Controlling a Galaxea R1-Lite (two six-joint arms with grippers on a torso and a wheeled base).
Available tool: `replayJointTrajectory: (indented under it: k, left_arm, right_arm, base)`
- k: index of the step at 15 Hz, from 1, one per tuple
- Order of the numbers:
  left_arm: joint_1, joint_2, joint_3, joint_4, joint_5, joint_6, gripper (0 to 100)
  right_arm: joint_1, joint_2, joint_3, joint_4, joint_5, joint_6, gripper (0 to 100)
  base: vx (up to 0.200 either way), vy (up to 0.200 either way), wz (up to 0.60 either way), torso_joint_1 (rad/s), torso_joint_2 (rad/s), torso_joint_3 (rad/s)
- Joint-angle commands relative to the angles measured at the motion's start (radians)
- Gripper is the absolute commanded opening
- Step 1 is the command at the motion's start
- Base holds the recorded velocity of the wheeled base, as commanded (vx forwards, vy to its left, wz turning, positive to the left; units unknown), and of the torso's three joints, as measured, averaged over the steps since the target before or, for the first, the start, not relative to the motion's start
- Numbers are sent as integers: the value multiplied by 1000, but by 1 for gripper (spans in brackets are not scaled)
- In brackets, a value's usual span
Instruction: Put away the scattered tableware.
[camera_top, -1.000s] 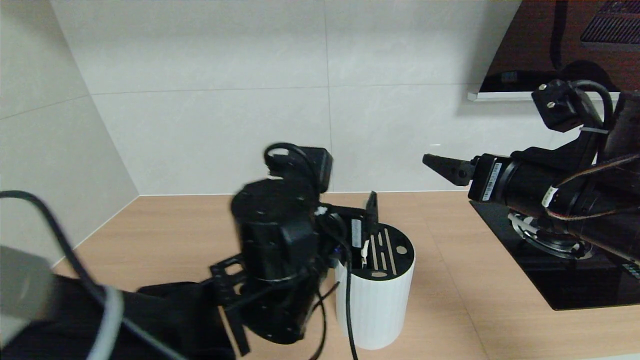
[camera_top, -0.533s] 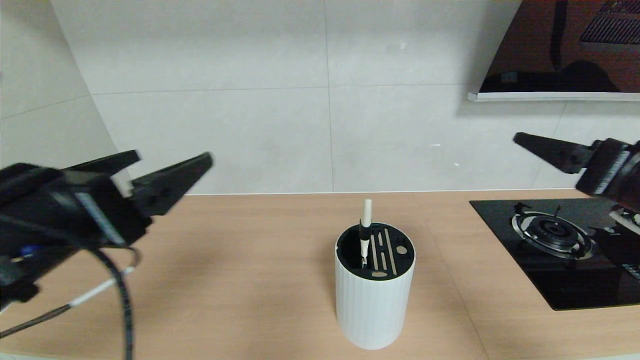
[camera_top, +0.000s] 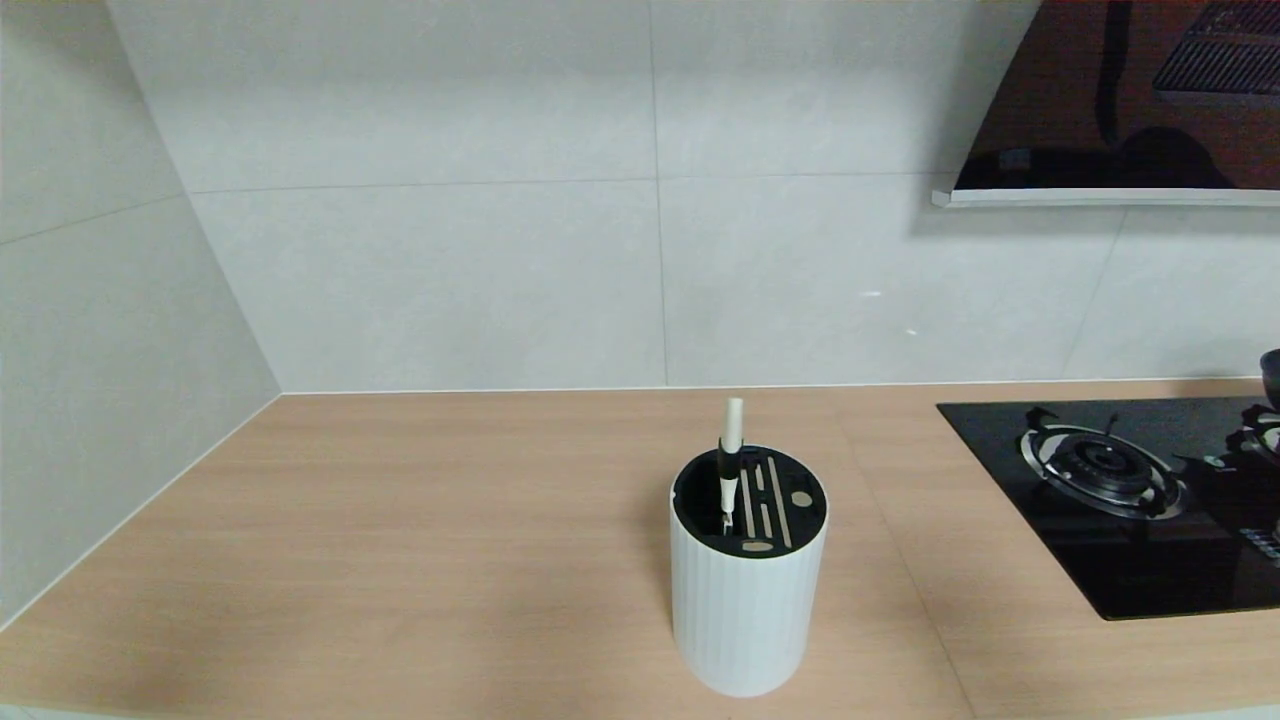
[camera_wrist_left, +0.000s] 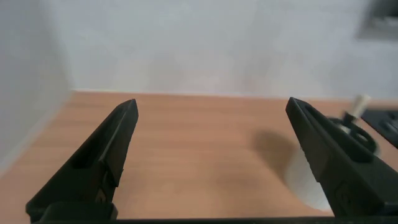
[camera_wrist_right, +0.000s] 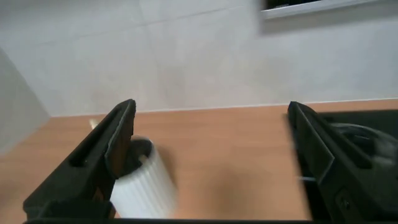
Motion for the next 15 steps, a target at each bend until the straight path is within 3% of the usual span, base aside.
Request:
replayJointTrajectory:
  k: [1,4,6,7,8,10,12,15]
  left_arm:
    - [92,-194,3,47,0,49,100]
    - [162,-316,18,127,-9,99,100]
    - [188,-318,33,127,14,89,100]
    - [222,-324,33,127,18,67,100]
    - [265,-364,52,137,-6,76,100]
    - [290,-416,159,131,-74,101,100]
    - [290,-416,305,84,-69,104,100]
    - [290,-416,555,-129,-72,132,100]
  right_arm:
    - [-161,-364,6,220,-3,-80,100]
    - [-213,-468,10,279,-4,-135,100]
    - [-239,-508,42,282,8,-142,100]
    - [-255,-545,76,285,13,-147,100]
    - [-255,-545,127,280,4,-146,100]
    - [-255,-545,200,277,-1,-130,100]
    - [-256,-545,352,260,7,-141,100]
    - [-255,-545,581,4,24,-152,100]
  base:
    - [0,0,0,0,0,0]
    - [0,0,0,0,0,0]
    - [0,0,0,0,0,0]
    - [0,0,0,0,0,0]
    - [0,0,0,0,0,0]
    - [0,0,0,0,0,0]
    - [0,0,0,0,0,0]
    - [0,0,0,0,0,0]
